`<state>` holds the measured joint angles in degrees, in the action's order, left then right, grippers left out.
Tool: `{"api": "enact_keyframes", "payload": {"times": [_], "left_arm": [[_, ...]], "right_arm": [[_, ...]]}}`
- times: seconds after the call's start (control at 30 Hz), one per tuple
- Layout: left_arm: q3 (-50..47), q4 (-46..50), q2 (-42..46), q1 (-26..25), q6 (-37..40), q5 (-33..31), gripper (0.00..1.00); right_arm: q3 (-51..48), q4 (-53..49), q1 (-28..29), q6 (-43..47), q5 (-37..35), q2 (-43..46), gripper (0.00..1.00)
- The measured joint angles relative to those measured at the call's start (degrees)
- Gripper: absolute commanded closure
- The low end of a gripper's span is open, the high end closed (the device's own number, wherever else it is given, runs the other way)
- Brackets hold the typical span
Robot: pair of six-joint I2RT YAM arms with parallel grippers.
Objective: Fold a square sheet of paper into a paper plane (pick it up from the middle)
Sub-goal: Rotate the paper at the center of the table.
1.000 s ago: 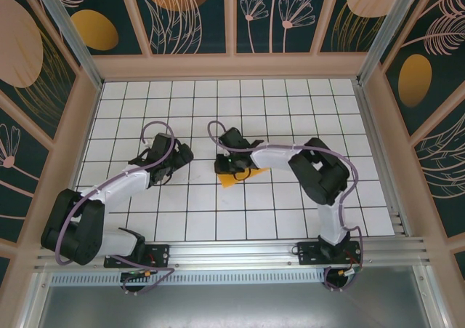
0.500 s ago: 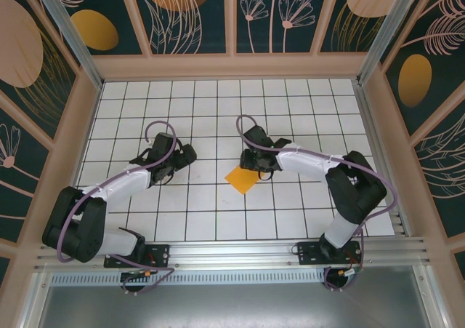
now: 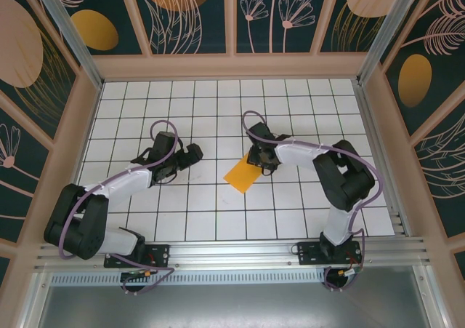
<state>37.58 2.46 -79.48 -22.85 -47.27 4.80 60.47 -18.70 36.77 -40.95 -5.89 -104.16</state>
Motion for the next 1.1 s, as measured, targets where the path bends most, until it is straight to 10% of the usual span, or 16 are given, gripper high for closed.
{"api": "enact_keyframes", "payload": {"times": [0.6, 1.1], "left_arm": [[-5.3, -9.5, -0.2, -4.6, -3.1, 12.5, 0.29], [-5.3, -6.0, 1.1, -5.4, -8.6, 1.7, 0.36]], "right_arm": [[1.3, 15.8, 0.2, 12.6, 15.8, -4.1, 0.51], [2.1, 12.7, 13.6, 6.9, 14.4, -2.7, 0.7]]}}
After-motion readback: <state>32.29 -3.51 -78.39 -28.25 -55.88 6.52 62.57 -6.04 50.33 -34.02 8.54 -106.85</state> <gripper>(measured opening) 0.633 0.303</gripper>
